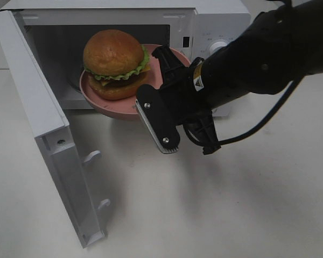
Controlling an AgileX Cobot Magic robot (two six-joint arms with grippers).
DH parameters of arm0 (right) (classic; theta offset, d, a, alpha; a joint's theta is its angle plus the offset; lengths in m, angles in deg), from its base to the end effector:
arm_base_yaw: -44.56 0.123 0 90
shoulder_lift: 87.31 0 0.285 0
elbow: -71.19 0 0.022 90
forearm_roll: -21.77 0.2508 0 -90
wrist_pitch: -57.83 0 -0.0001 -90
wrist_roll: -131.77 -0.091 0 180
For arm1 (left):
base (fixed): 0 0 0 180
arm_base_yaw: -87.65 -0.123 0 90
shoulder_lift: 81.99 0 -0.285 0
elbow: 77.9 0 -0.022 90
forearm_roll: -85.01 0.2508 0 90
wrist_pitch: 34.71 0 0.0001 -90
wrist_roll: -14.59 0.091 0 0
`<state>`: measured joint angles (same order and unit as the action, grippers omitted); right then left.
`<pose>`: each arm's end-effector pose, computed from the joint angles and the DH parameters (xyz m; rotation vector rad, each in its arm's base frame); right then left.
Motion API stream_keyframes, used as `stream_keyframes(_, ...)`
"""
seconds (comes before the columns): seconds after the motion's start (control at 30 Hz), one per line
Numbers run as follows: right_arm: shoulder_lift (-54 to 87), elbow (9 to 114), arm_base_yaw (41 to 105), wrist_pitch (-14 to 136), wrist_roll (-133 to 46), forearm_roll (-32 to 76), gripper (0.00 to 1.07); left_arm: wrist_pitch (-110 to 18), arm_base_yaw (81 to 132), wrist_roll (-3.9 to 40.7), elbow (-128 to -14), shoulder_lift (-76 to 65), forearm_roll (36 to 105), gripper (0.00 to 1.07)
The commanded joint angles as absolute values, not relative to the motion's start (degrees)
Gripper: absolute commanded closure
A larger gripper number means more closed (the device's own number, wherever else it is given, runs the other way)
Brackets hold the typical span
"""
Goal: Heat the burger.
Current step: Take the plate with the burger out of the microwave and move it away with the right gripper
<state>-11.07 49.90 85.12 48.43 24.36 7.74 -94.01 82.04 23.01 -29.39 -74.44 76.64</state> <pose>0.2689 0.2254 0.2104 -2.1245 1.0816 -0.4362 -0.0039 -0.0118 0.2804 0.0541 2.0043 -0.0173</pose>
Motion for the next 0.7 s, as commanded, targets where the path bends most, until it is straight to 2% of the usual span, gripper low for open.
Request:
stream_keyframes(0.03,-5.91,46.63,84.78,51.30,23.56,7.51,1.07,-93.90,81.92,23.13,-29.28,-75.81,76.64,0.09)
stream_keyframes(0.7,11.74,35.69,84.78,42.87,19.03,9.34,1.07,-93.90,81.92,23.13,-29.28,-75.81,76.64,0.09)
